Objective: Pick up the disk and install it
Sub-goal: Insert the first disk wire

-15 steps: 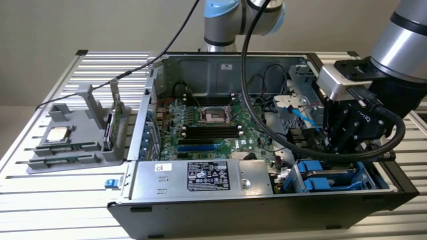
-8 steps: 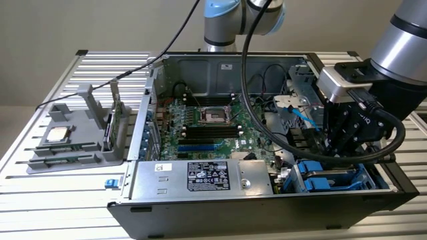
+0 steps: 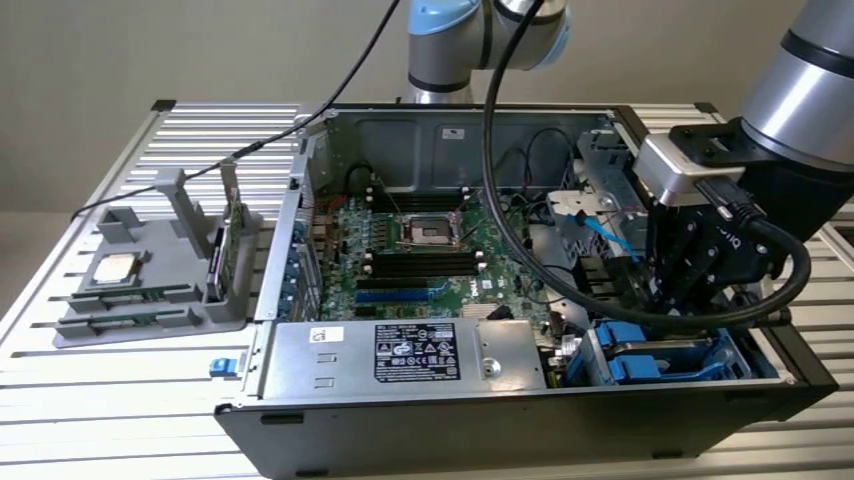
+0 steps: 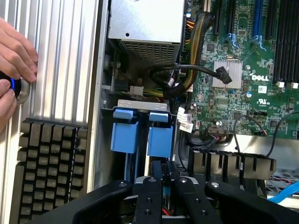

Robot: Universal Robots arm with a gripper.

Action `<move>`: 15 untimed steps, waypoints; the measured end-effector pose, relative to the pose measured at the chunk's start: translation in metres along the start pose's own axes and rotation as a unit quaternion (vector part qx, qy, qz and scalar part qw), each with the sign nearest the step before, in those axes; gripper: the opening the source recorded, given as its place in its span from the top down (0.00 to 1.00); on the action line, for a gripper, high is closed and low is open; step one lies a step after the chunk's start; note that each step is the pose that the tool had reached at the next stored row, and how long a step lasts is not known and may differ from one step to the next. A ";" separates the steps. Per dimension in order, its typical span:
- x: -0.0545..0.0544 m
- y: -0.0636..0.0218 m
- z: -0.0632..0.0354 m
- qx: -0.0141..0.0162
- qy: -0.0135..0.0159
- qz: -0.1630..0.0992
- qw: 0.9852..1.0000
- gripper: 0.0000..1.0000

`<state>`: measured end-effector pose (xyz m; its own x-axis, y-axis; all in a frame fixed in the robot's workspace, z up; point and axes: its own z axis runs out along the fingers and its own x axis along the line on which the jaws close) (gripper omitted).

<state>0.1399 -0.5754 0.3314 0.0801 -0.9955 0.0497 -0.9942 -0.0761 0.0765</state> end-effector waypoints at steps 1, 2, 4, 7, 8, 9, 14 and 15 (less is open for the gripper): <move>0.000 -0.0001 0.0000 0.000 0.000 0.000 1.000 0.82; 0.000 -0.0001 0.0005 0.000 -0.001 0.000 1.000 0.82; 0.000 -0.0002 0.0007 0.000 -0.001 0.000 1.000 0.76; 0.000 0.0002 -0.0023 0.000 -0.001 0.000 1.000 0.63; 0.000 0.0003 -0.0041 0.000 -0.001 0.000 1.000 0.63; 0.000 0.0005 -0.0059 0.000 -0.001 0.000 1.000 0.63; 0.001 0.0014 -0.0173 -0.001 -0.001 0.000 1.000 0.63; 0.001 0.0015 -0.0204 -0.001 -0.001 0.000 1.000 0.63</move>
<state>0.1400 -0.5754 0.3519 0.0802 -0.9957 0.0470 -0.9940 -0.0764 0.0781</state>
